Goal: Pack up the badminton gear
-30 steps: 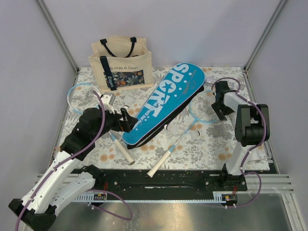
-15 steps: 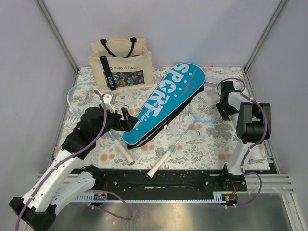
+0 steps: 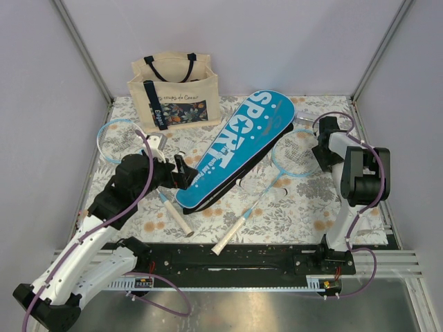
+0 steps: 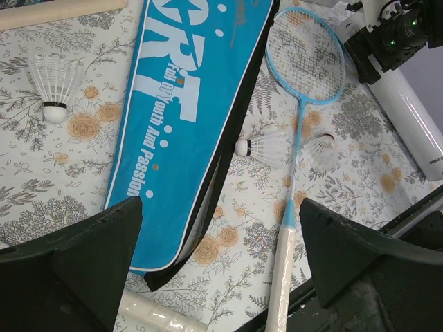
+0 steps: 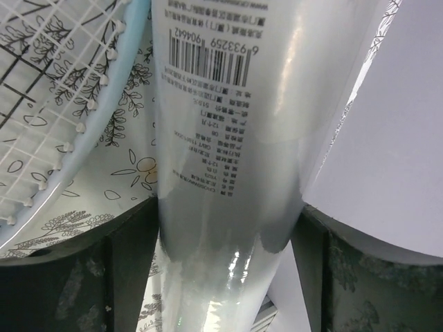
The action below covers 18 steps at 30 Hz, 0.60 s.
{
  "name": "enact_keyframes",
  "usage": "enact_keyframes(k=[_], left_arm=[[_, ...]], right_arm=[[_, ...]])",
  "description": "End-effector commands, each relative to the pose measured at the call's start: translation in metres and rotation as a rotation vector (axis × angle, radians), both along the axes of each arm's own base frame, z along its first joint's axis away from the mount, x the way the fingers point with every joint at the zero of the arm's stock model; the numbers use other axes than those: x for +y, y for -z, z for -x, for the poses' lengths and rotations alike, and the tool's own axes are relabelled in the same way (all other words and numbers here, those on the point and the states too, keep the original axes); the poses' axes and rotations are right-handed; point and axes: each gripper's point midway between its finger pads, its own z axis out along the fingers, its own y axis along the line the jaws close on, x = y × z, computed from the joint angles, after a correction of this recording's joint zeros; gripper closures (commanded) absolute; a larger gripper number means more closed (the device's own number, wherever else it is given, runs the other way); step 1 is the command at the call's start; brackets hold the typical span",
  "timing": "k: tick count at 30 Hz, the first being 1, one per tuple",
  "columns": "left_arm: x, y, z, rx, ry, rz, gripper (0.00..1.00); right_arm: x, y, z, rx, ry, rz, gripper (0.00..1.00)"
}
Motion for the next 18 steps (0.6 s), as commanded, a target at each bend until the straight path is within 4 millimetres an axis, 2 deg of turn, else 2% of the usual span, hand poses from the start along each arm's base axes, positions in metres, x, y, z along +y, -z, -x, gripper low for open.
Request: enact_keyframes(k=[1,6,11,13,14,18], left_arm=[[0.000,-0.022,-0.003,-0.081,-0.002,0.024,0.01],[-0.001,-0.025,0.000,-0.082,0.005,0.040,0.01],[0.001,-0.028,0.000,-0.077,-0.017,0.060,0.01],[0.001,-0.033,0.000,-0.067,-0.024,0.074,0.01],[0.000,-0.036,0.000,-0.061,-0.028,0.080,0.01],[-0.003,-0.049,0.000,-0.038,-0.034,0.124,0.01]], right_arm=[[0.008,-0.012,-0.004,-0.036,0.018,-0.056,0.22],[0.017,-0.054,0.000,-0.134,0.034,-0.091,0.32],[0.055,-0.089,-0.001,-0.275,-0.014,-0.229,0.34],[0.062,-0.104,0.002,-0.306,-0.020,-0.245,0.34],[0.076,-0.110,0.000,-0.312,-0.053,-0.257,0.34],[0.110,-0.129,0.003,-0.347,-0.115,-0.328,0.35]])
